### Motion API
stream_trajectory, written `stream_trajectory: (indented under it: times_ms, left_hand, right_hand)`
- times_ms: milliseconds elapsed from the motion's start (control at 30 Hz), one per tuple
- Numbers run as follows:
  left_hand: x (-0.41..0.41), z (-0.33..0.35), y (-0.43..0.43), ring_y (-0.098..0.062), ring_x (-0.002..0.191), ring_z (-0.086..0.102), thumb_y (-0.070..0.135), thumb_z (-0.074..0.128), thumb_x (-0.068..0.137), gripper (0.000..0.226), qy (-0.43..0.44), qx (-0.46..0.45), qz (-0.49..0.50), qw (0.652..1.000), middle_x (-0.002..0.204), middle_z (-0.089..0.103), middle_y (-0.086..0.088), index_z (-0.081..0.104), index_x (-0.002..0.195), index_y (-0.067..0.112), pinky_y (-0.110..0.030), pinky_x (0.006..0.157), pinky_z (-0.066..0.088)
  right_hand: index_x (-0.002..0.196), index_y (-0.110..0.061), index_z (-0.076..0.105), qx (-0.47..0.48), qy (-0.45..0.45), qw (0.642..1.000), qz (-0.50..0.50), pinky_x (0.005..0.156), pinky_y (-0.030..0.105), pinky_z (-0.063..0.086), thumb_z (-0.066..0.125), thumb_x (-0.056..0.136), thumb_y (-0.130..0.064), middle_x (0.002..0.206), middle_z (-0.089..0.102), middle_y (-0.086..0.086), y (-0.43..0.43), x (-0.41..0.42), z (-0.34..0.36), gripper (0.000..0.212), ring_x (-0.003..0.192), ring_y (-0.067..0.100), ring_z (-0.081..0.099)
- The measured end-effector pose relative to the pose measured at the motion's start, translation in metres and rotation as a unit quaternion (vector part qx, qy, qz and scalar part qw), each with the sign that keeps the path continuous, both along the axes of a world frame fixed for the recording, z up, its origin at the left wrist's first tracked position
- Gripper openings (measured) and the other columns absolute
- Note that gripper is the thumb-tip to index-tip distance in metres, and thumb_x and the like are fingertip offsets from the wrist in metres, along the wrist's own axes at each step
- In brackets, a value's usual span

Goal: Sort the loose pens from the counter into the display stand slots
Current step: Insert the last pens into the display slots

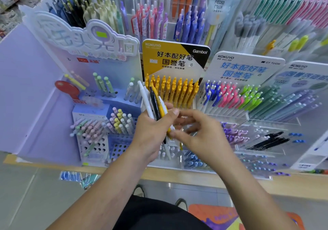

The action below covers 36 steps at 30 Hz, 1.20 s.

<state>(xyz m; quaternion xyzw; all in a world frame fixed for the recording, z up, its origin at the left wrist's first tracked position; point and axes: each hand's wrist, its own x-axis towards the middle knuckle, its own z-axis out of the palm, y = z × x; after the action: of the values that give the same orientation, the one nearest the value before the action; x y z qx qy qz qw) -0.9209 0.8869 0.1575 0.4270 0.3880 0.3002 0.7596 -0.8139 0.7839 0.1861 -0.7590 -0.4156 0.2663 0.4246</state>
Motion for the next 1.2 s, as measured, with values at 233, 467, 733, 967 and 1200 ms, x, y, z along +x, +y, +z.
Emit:
stream_trajectory:
  times_ms: [233,467,733,967,1200]
  left_hand:
    - [-0.002,-0.022,-0.029,-0.035,0.094,0.079,0.008,0.073,0.097,0.02,0.024,-0.022,0.004,0.999,0.101,0.078,-0.024,0.066,0.113,-0.002,-0.047,0.081,0.065]
    - [-0.006,-0.045,-0.045,-0.031,0.074,0.072,0.024,0.078,0.094,0.028,0.083,-0.018,0.013,0.996,0.079,0.072,-0.018,0.07,0.096,-0.002,-0.049,0.075,0.064]
    - [-0.025,-0.055,-0.042,-0.021,0.063,0.064,0.016,0.071,0.099,0.014,0.119,0.018,0.056,0.991,0.075,0.068,-0.01,0.069,0.104,0.004,-0.037,0.062,0.063]
    - [-0.041,-0.069,-0.042,-0.019,0.065,0.064,0.012,0.071,0.099,0.018,0.145,0.028,0.028,0.989,0.077,0.069,-0.01,0.067,0.113,0.001,-0.034,0.064,0.062]
    - [-0.043,-0.078,-0.047,-0.019,0.065,0.067,0.015,0.074,0.097,0.017,0.162,0.034,0.014,0.986,0.083,0.072,-0.013,0.066,0.11,0.008,-0.033,0.064,0.06]
  right_hand:
    - [0.122,-0.042,0.065,-0.009,0.112,0.993,-0.033,0.072,0.032,0.059,0.081,0.087,-0.015,0.075,0.075,0.0,-0.038,-0.006,-0.038,0.047,0.07,0.017,0.071]
    - [0.099,-0.029,0.078,0.003,0.117,0.989,-0.085,0.066,0.036,0.056,0.077,0.09,-0.014,0.076,0.072,-0.004,-0.06,-0.007,-0.054,0.017,0.07,0.015,0.064]
    - [0.1,-0.024,0.074,0.041,0.087,0.986,-0.138,0.066,0.05,0.058,0.071,0.095,-0.013,0.08,0.071,0.001,-0.08,0.012,-0.042,0.012,0.073,0.032,0.068]
    - [0.106,-0.022,0.077,-0.027,-0.137,0.987,-0.082,0.07,0.012,0.049,0.075,0.092,-0.018,0.088,0.068,-0.018,-0.083,0.012,-0.051,0.015,0.076,-0.002,0.065]
    - [0.105,-0.014,0.078,-0.088,-0.187,0.977,-0.042,0.073,0.036,0.059,0.076,0.086,-0.007,0.082,0.077,0.002,-0.07,-0.004,-0.088,0.021,0.074,0.019,0.073]
